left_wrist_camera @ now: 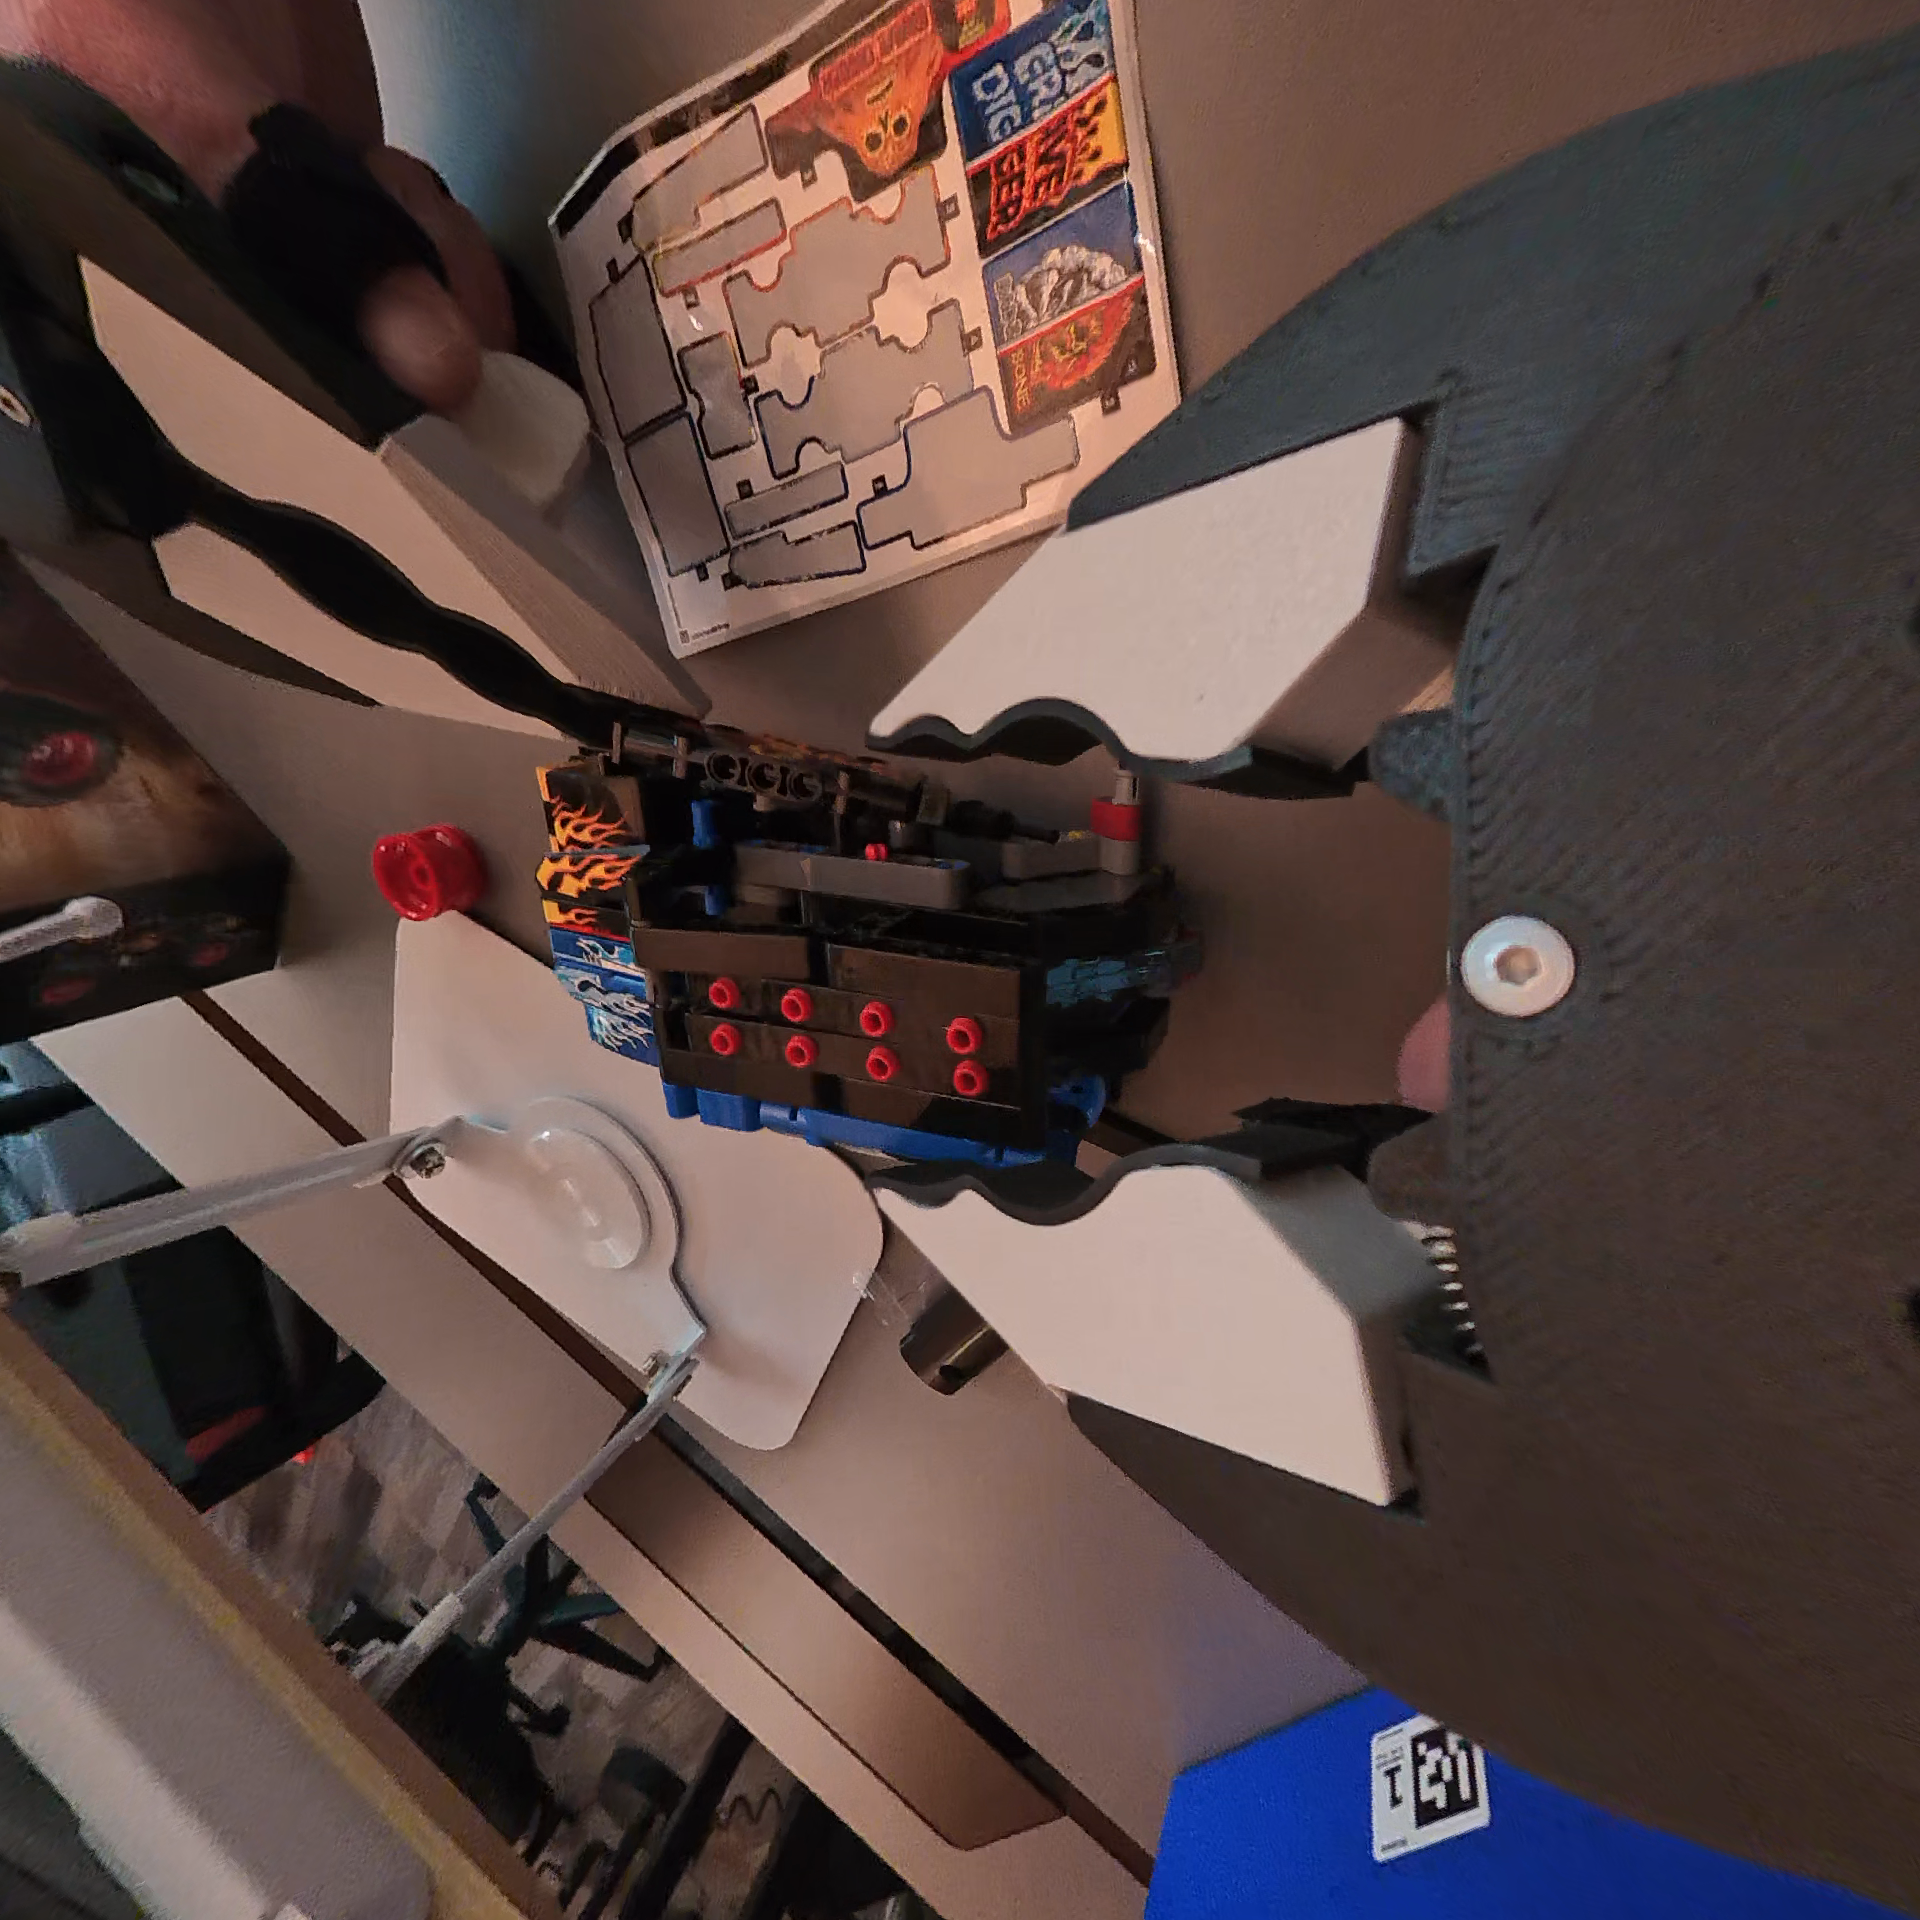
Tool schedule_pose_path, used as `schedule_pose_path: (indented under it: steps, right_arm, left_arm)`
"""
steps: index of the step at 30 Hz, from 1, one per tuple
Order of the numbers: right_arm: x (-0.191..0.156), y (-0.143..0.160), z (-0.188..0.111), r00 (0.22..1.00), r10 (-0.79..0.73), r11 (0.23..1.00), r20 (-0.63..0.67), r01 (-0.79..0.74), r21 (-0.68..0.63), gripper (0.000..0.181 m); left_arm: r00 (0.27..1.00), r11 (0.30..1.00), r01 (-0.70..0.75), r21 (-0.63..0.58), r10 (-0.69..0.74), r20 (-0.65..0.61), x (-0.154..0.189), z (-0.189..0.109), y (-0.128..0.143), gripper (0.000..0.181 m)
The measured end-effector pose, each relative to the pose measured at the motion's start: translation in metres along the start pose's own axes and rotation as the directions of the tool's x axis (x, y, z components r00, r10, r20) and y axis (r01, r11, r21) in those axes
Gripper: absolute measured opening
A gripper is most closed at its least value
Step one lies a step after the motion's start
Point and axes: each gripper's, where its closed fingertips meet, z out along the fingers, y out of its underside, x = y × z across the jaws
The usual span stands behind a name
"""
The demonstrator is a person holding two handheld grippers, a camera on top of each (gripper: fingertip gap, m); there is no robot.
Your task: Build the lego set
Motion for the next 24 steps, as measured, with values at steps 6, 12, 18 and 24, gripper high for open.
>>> schedule_pose_path:
  steps: [6,12,18,24]
  right_arm:
    - [0.002,-0.001,0.003,1.000,0.025,1.000,-0.013,-0.025,0.003,0.005]
    - [0.005,-0.002,0.003,0.998,0.055,0.998,-0.030,-0.055,0.013,0.005]
    - [0.006,-0.001,0.004,0.997,0.057,0.998,-0.043,-0.057,0.007,0.005]
    - [0.007,0.001,0.004,0.997,0.062,0.998,-0.052,-0.062,-0.003,0.005]
  left_arm:
    - [0.998,0.998,-0.032,-0.050,0.035,0.045,-0.003,0.005,0.007,0.085]
    - [0.996,0.997,-0.036,-0.074,0.042,0.083,-0.005,0.010,0.007,0.088]
    - [0.993,0.996,-0.043,-0.078,0.051,0.103,-0.007,0.012,0.007,0.084]
    - [0.993,0.996,-0.043,-0.075,0.051,0.105,-0.008,0.012,0.007,0.083]
